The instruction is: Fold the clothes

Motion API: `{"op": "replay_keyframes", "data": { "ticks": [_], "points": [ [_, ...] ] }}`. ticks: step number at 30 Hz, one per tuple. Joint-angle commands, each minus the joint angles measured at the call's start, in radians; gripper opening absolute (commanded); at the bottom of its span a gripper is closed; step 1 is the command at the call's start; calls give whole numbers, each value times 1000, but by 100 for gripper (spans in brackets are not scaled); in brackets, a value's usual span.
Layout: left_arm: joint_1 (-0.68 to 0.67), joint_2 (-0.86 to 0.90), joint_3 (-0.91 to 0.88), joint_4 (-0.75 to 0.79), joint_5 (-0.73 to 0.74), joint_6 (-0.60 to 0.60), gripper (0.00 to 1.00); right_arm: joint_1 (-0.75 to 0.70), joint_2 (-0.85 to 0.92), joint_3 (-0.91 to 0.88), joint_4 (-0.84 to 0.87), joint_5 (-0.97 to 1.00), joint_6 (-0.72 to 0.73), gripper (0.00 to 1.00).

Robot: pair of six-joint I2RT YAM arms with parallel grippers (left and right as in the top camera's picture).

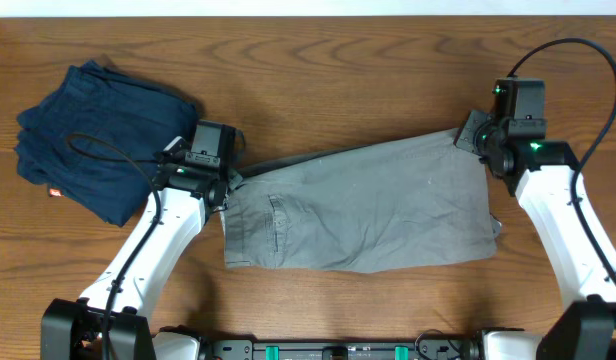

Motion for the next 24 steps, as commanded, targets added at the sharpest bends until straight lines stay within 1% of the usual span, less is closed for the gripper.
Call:
{"op": "replay_keyframes", "data": {
  "ticks": [1,8,9,10,11,12,13,14,16,19,21,24],
  "points": [
    [5,21,-10,17,-11,-5,6,-11,58,5,2,60,1,1],
    [5,97,-10,103,-11,-4,7,-11,186,5,65,63,1,1],
    [5,106,-10,125,-11,1,11,-11,196,5,82,63,1,2],
    [5,112,-10,152,-14,25,22,-11,203,5,105,62,1,14],
    [5,112,-10,175,-14,59,38,-11,203,5,117,58,0,29],
    [9,109,-5,197,-14,108,50,-11,197,6,127,51,-10,35],
    [14,105,5,200,-14,151,64,-11,186,11,126,40,-23,37],
    [21,99,14,197,-14,187,71,-11,174,14,125,29,-34,37],
    [41,74,29,166,-14,231,75,-11,129,15,115,10,-45,38],
    [70,29,29,84,-11,228,77,-10,49,15,73,-54,-45,38],
    [82,15,28,20,-2,207,82,-10,0,15,25,-132,-59,38],
    [88,22,19,-43,97,164,89,-4,-35,15,-71,-196,-60,39]
  ]
}}
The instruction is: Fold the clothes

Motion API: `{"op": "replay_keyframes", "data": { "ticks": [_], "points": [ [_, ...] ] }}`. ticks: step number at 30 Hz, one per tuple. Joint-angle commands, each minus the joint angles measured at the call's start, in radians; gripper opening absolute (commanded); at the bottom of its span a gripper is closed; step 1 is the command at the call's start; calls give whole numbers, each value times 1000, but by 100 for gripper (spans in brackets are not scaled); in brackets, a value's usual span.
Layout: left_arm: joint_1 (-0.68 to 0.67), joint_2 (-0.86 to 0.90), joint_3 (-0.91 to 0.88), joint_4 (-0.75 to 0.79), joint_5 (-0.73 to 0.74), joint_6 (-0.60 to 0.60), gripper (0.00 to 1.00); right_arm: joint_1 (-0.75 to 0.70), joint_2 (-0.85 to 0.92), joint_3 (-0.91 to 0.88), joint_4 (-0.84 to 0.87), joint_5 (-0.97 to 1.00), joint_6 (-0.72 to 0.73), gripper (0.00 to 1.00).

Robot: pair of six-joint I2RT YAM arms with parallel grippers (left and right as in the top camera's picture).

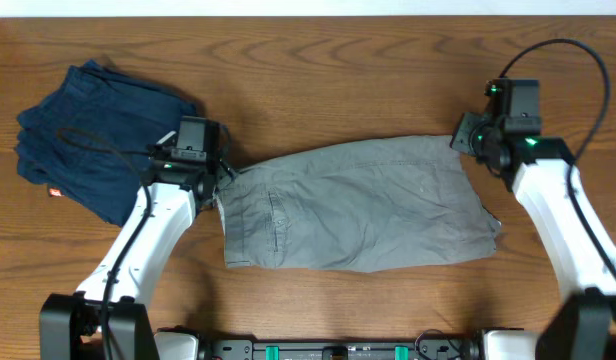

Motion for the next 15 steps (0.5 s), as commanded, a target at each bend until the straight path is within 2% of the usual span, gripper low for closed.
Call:
{"op": "replay_keyframes", "data": {
  "ticks": [1,5,15],
  "points": [
    [5,6,5,-22,122,-17,91,2,-30,12,-69,-98,-21,40],
    [5,51,-32,-6,233,-17,100,25,-23,8,-154,-97,-21,42],
    [6,123,-47,1,310,-9,98,45,-18,8,-193,-74,-22,45]
  ]
}}
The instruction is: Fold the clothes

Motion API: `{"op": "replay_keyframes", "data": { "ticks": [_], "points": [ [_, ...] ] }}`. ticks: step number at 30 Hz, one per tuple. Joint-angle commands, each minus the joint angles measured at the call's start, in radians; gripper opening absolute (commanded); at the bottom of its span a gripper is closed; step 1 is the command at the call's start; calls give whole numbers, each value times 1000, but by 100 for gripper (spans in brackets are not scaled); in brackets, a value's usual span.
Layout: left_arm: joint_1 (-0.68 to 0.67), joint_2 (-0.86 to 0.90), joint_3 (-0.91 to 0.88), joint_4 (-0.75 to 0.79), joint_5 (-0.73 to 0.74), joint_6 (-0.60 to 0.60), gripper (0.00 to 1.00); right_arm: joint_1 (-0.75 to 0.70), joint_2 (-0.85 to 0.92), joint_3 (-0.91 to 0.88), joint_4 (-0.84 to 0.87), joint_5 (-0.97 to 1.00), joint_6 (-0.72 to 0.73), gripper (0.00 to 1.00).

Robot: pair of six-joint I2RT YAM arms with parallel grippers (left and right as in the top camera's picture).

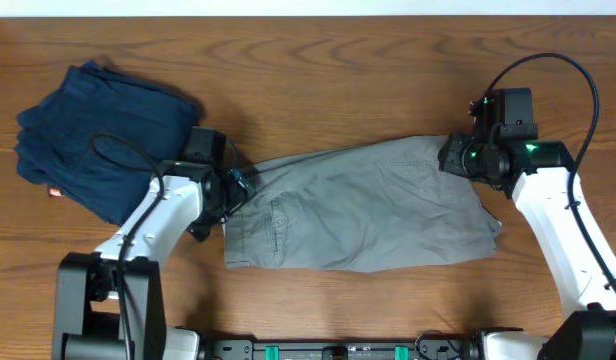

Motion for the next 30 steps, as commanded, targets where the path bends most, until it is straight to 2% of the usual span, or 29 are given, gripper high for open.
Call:
{"op": "replay_keyframes", "data": {
  "ticks": [1,7,12,15,21,25,30],
  "points": [
    [3,-8,-6,18,40,32,98,7,6,3,-5,6,-12,45],
    [5,-95,21,14,40,110,98,7,6,3,-8,10,-26,46],
    [5,-224,21,-36,39,116,98,7,6,3,-8,10,-27,47],
    [4,-240,19,-80,39,115,98,7,6,3,-8,10,-27,49],
    [4,-183,-29,-55,47,107,98,11,6,3,-25,9,-45,49],
    [4,-104,-70,48,189,138,98,10,6,3,-34,9,-45,49],
    [2,-2,-90,89,202,142,98,10,6,3,-43,9,-45,49]
  ]
}}
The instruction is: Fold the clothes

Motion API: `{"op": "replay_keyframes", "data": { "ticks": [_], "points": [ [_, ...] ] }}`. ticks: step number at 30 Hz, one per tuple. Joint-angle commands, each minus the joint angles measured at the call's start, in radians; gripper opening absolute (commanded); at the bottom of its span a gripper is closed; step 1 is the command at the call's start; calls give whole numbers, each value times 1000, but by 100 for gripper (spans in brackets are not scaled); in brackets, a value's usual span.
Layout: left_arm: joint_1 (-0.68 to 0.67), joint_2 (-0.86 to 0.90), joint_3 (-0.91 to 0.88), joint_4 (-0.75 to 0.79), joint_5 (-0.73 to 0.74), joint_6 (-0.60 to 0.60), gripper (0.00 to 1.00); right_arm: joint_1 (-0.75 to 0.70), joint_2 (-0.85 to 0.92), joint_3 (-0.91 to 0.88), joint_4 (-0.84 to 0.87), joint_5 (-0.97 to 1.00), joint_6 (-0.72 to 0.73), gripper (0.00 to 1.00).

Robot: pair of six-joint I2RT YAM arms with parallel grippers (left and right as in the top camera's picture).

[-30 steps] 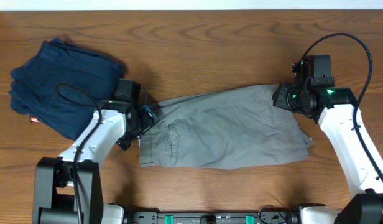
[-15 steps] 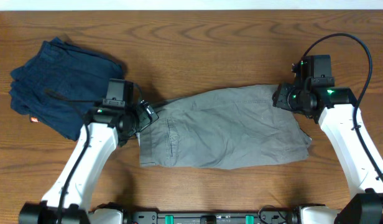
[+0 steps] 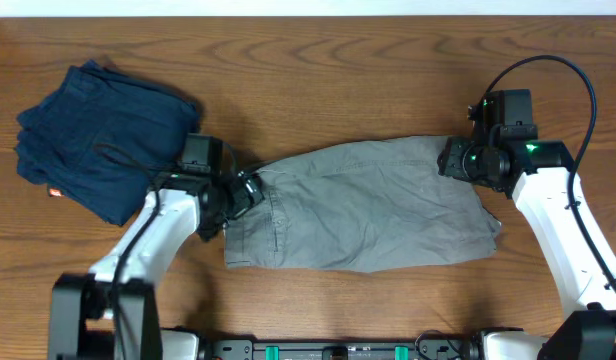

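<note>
Grey shorts [image 3: 363,205] lie flat across the middle of the table, waistband to the left. My left gripper [image 3: 250,188] sits at the waistband's far corner, pointing right, and looks shut on the cloth there. At the far right corner of the leg end, my right gripper [image 3: 448,160] points left and also looks shut on the fabric. Both sets of fingertips are largely hidden under the wrists. The far edge of the shorts runs between the two grippers.
A folded navy garment [image 3: 98,135] lies at the far left, just behind my left arm. Bare wooden table [image 3: 338,70] stretches behind the shorts. The table's front edge runs close below the shorts' near hem.
My left gripper has shifted slightly right and inward over the waistband corner, bunching the cloth a little there. The right gripper and the rest of the shorts look almost unchanged.
First both grippers held the shorts' far corners, the far edge stretched between them. Then both had moved slightly back and left with the edge. Later both wrists were turned inward over the corners, and now the left is a bit further in.
</note>
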Motion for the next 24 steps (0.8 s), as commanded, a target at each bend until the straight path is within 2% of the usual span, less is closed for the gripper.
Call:
{"op": "replay_keyframes", "data": {
  "ticks": [1,7,10,13,14,16,17,24],
  "points": [
    [2,61,-12,3,37,21,98,10,6,3,-6,6,-14,49],
    [2,132,-12,8,34,33,98,10,6,3,-10,6,-14,50],
    [2,148,-13,7,35,40,75,10,6,3,-10,6,-14,49],
    [2,147,-13,15,35,56,47,10,6,3,-17,6,-14,49],
    [2,147,-13,23,35,63,34,10,6,3,-23,6,-14,49],
    [2,147,1,21,35,97,10,10,6,3,-41,-3,-18,55],
    [3,146,13,8,35,116,6,11,6,3,-48,-17,-31,54],
    [5,97,213,-261,34,197,6,60,58,2,-88,-155,-113,20]
  ]
}}
